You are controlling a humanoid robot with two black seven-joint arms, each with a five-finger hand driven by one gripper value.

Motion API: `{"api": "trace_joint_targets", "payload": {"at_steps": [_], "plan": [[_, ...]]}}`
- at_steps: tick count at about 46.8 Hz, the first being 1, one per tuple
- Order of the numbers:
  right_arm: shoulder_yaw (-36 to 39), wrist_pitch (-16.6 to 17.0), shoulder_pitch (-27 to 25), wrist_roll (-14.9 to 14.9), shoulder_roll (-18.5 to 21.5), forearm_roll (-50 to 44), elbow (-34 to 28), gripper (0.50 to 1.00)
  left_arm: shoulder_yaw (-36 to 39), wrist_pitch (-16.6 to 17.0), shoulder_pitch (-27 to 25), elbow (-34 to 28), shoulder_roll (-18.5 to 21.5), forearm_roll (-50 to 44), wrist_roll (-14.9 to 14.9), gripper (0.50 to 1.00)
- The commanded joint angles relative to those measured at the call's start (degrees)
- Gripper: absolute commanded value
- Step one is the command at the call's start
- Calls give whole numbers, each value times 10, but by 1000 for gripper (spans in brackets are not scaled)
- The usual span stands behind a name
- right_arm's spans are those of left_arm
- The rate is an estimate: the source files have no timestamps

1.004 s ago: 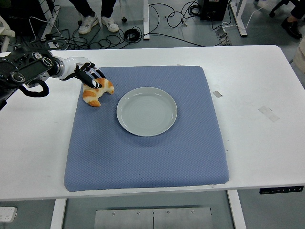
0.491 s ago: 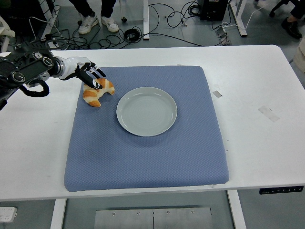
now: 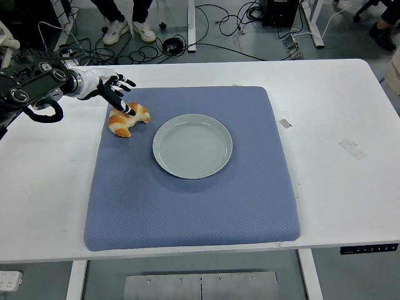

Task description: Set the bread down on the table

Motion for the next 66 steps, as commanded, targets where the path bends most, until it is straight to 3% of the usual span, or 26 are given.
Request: {"api": "trace_joint_targets", "payload": {"at_steps": [1, 18, 25, 35, 43, 54, 66], "plan": [[0, 0, 0, 0, 0, 0, 0, 1000, -33, 0, -6, 8, 0, 1, 0, 936], [0, 0, 0, 0, 0, 0, 0, 1000, -80, 0, -16, 58, -7, -1, 0, 942], [0, 0, 0, 0, 0, 0, 0, 1000, -132, 0, -20, 78, -12, -1, -2, 942], [0, 0, 0, 0, 0, 0, 1, 1000, -177, 2, -32, 101, -15, -1, -63, 942], [0, 0, 0, 0, 0, 0, 0, 1000, -178, 25, -39, 119, -18, -54, -90, 942], [0, 0, 0, 0, 0, 0, 1, 1000, -193, 37, -50, 137, -23, -125, -98, 942], [0, 0, 0, 0, 0, 0, 0, 1000, -259, 47, -48, 139, -22, -131, -98, 942]]}}
